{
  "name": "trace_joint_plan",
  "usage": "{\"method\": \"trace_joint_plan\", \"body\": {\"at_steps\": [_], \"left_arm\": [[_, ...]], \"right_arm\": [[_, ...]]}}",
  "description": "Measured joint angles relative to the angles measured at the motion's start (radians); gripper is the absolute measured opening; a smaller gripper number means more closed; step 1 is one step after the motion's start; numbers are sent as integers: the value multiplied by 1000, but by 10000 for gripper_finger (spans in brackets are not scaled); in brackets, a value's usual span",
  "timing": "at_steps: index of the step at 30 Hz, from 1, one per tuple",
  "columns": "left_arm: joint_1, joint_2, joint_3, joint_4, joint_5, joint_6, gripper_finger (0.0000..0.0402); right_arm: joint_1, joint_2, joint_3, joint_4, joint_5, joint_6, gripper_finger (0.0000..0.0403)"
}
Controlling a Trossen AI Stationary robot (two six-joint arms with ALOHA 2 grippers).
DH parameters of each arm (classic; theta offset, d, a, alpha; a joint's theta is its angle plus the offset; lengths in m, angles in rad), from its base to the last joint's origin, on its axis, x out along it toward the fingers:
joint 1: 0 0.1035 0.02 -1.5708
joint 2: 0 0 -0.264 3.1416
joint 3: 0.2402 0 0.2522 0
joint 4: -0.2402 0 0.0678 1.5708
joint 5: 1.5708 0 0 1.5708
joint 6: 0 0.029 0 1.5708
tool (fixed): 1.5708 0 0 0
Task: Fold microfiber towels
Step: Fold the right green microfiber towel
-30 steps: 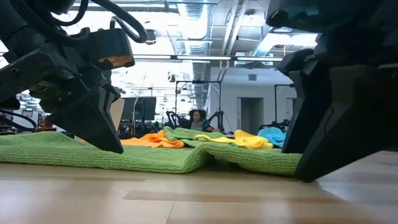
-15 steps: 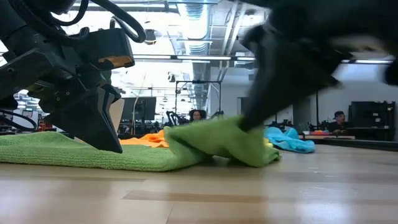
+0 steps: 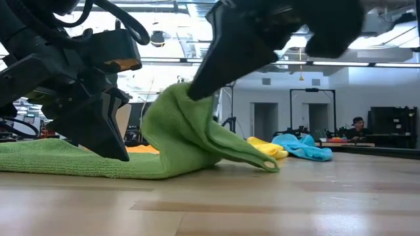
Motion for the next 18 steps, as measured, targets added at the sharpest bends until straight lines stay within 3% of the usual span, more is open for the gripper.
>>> {"method": "trace_joint_plan", "body": {"at_steps": [5, 10, 18], "left_arm": [[0, -47, 0, 11, 7, 0, 0], [-14, -92, 2, 185, -29, -13, 0], [-43, 50, 1, 358, -59, -93, 0]], "right_arm": [[49, 0, 0, -113, 39, 133, 18], [93, 0, 0, -159, 58, 221, 20], [105, 0, 0, -163, 64, 257, 21]]}}
